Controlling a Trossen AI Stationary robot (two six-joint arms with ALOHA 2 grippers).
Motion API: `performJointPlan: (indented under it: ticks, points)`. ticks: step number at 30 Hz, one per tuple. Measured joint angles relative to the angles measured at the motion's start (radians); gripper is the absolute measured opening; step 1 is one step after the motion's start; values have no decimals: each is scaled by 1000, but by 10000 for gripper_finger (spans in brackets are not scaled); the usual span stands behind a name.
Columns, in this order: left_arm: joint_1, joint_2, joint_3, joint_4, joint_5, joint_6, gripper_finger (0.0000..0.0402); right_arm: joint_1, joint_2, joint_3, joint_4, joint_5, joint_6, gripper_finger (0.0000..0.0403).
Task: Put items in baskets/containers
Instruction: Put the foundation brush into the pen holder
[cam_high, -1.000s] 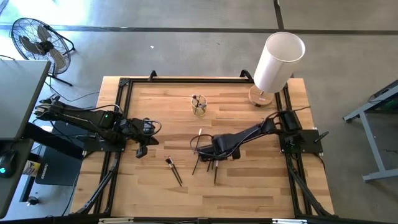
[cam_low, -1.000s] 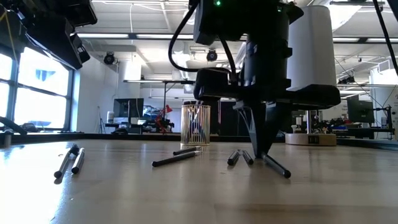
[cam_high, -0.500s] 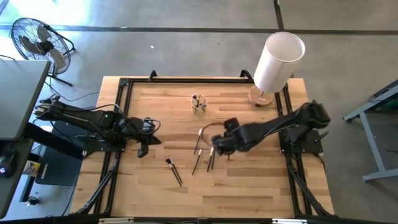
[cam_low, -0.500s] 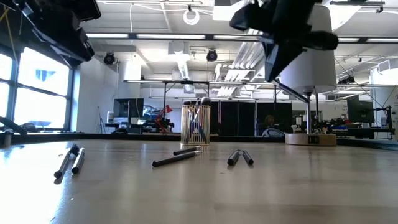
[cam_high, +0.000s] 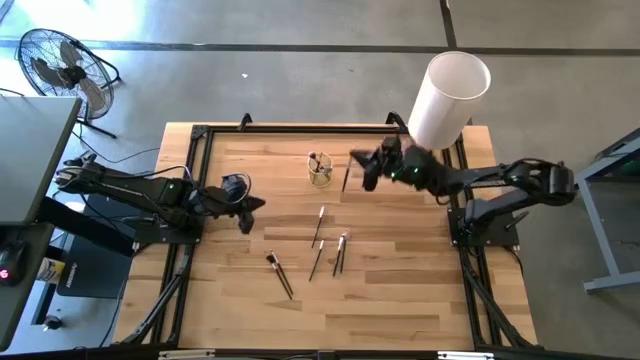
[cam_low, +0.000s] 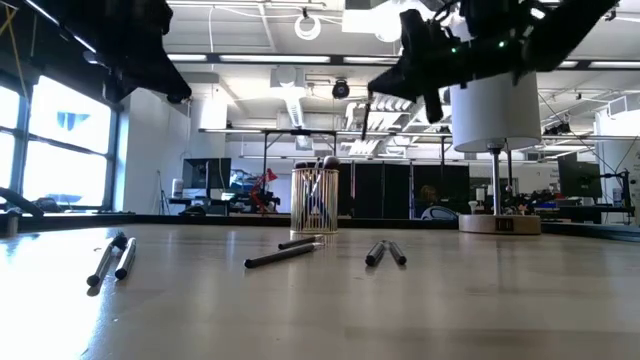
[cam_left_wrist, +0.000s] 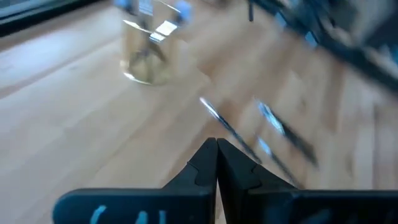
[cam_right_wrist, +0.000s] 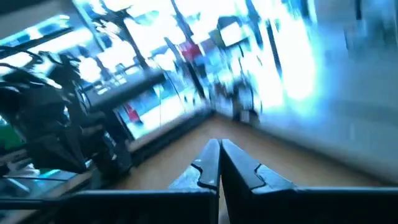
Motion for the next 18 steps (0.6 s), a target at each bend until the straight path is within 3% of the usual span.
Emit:
performJointPlan:
  ticks: [3,6,14,18]
  points:
    - [0,6,0,-7,-124,-188,7,-68,58,33,157,-131,-233,0]
    - [1,15,0,-4,-157,-224,27,-112,137,100,278,-257,-384,0]
    - [0,115,0,48,-195,-380,146,-232,360,252,272,-465,-454,0]
    - [0,180,0,71,-176,-383,187,-247,458,257,260,-493,-458,0]
